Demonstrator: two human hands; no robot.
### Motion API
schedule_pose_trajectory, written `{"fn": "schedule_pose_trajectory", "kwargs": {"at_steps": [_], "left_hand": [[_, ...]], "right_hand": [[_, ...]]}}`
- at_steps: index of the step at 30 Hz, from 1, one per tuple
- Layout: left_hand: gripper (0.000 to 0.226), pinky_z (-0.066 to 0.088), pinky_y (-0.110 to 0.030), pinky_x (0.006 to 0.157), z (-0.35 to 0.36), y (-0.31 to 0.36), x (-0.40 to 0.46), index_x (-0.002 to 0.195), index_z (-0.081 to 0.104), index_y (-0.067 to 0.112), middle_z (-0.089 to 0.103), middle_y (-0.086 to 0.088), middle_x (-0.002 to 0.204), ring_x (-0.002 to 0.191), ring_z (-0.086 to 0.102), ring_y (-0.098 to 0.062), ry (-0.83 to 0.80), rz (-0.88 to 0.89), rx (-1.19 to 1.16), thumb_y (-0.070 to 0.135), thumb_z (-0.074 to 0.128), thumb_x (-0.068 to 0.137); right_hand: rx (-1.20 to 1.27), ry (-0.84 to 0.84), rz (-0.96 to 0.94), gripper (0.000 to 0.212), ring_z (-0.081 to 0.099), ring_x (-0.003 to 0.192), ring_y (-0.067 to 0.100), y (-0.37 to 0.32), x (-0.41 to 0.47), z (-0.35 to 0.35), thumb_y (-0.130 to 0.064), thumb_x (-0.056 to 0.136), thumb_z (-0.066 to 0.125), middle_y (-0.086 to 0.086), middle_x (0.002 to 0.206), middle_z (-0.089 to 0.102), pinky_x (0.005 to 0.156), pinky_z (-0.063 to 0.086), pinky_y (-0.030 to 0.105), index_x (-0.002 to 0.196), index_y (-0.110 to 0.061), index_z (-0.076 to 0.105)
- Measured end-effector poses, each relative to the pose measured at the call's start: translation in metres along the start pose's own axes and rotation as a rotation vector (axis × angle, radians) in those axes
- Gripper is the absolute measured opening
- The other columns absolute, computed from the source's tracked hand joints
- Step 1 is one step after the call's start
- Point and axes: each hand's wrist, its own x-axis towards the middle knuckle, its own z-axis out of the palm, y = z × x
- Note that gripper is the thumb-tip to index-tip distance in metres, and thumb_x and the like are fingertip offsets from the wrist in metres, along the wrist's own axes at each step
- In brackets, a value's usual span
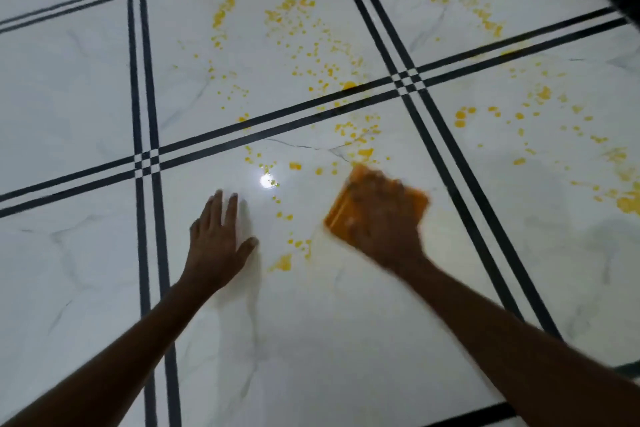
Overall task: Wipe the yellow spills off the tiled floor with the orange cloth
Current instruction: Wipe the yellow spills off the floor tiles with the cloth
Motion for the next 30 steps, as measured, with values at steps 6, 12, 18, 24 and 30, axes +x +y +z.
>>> {"fn": "schedule_pose_trajectory", "kwargs": {"at_steps": [6, 12, 18, 24, 30], "left_hand": [[0.093, 0.029, -0.059, 0.115, 0.028, -0.017, -0.019, 0.162, 0.013, 0.013, 0.010, -0.023, 0.168, 0.155, 0.015, -0.040, -0.034, -0.068, -0.027, 0.068, 0.024, 0.088], [0.096, 0.027, -0.054, 0.119, 0.009, -0.024, -0.021, 0.163, 0.008, 0.021, 0.007, -0.017, 0.170, 0.157, 0.012, -0.033, -0.085, -0.001, -0.028, 0.076, 0.023, 0.085], [0.101, 0.019, -0.048, 0.122, 0.003, -0.040, -0.023, 0.163, 0.001, 0.027, -0.003, -0.010, 0.171, 0.158, 0.002, -0.027, -0.152, 0.025, -0.032, 0.078, 0.022, 0.079], [0.098, 0.019, -0.052, 0.125, -0.004, -0.051, -0.023, 0.163, 0.010, 0.027, 0.002, -0.008, 0.171, 0.158, 0.002, -0.026, -0.156, 0.038, -0.107, 0.062, 0.062, 0.088], [0.100, 0.013, -0.049, 0.125, 0.001, -0.084, -0.042, 0.161, -0.007, 0.035, -0.011, -0.005, 0.171, 0.158, -0.006, -0.025, -0.168, -0.016, 0.000, 0.075, 0.047, 0.088]], "right_hand": [[-0.079, 0.146, 0.772, 0.075, 0.020, 0.155, 0.044, -0.048, -0.066, -0.015, -0.048, 0.098, 0.042, 0.022, 0.169, 0.020, 0.124, 0.014, 0.064, 0.162, -0.012, 0.026], [0.003, -0.210, -0.373, 0.077, 0.015, 0.159, 0.039, -0.094, -0.038, 0.006, -0.059, 0.096, 0.038, 0.016, 0.171, 0.020, 0.122, 0.019, 0.064, 0.163, -0.022, 0.028], [-0.070, 0.083, 0.335, 0.070, 0.029, 0.152, 0.043, -0.037, 0.022, -0.007, -0.050, 0.100, 0.035, 0.022, 0.165, 0.031, 0.123, 0.019, 0.061, 0.160, -0.014, 0.031], [0.070, -0.122, -0.320, 0.081, 0.014, 0.159, 0.039, -0.158, -0.107, 0.019, -0.050, 0.093, 0.052, 0.018, 0.171, 0.015, 0.127, 0.010, 0.062, 0.163, -0.018, 0.027], [0.016, -0.091, -0.260, 0.068, 0.046, 0.142, 0.046, -0.122, 0.062, 0.015, -0.050, 0.088, 0.042, 0.021, 0.152, 0.051, 0.116, 0.033, 0.064, 0.147, -0.018, 0.053]]}}
